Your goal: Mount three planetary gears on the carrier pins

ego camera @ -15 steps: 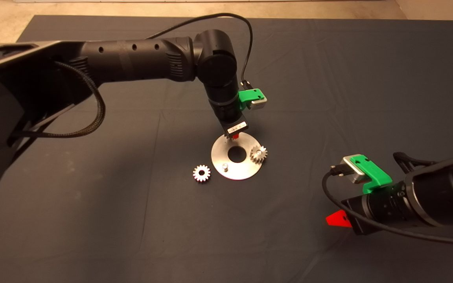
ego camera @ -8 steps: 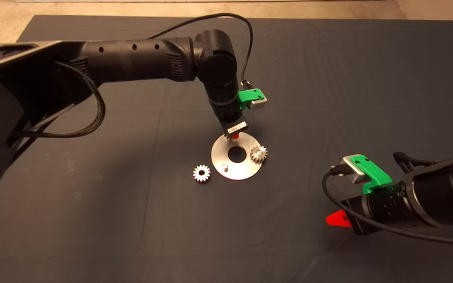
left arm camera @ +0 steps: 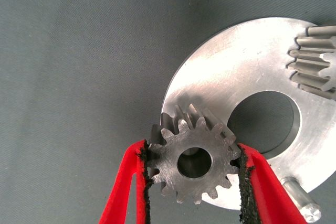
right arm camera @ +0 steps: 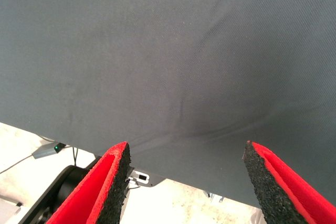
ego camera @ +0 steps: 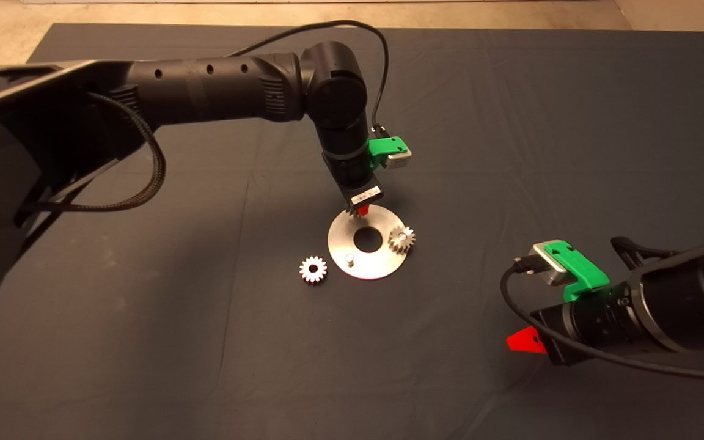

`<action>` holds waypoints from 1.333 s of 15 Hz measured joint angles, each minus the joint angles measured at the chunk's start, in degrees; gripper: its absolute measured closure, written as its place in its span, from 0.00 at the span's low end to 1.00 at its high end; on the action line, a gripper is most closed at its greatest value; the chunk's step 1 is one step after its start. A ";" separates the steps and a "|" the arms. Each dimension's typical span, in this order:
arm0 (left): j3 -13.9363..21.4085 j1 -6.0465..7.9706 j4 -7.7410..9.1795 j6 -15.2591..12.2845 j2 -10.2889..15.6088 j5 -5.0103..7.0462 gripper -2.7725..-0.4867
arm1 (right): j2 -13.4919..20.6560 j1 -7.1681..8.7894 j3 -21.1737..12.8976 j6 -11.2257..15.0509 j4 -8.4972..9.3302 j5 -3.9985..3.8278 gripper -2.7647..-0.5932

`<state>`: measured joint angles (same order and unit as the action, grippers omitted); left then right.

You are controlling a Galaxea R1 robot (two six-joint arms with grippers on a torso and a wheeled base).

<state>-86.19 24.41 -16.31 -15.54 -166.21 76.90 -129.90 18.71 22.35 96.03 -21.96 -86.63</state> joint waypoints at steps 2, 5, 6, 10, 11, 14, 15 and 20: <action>-0.02 0.03 0.00 0.00 0.02 0.05 0.88 | 0.09 -0.01 0.00 0.00 0.00 -0.02 0.53; -0.02 0.03 0.00 0.02 0.03 0.02 0.88 | 0.09 0.00 0.00 0.00 0.00 -0.02 0.53; -0.03 0.03 0.00 0.02 0.05 0.02 0.88 | 0.09 -0.01 0.00 -0.01 0.00 -0.02 0.53; -0.02 0.03 0.00 0.02 0.02 0.02 0.88 | 0.09 0.00 0.00 0.00 0.00 -0.02 0.53; -0.02 0.03 0.00 0.02 0.02 0.05 0.88 | 0.09 0.00 0.00 -0.02 0.00 -0.02 0.53; -0.02 0.03 0.00 0.02 0.05 0.00 0.85 | 0.09 -0.02 0.00 0.00 0.00 -0.02 0.53; -0.02 0.03 0.00 0.02 0.09 0.00 0.85 | 0.09 -0.02 0.00 -0.01 0.00 -0.02 0.53; -0.02 0.03 0.02 0.02 0.17 0.00 0.78 | 0.22 -0.01 0.00 -0.02 0.00 -0.04 0.53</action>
<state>-86.21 24.44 -16.29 -15.52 -166.04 76.90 -129.68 18.70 22.35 96.00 -21.96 -86.66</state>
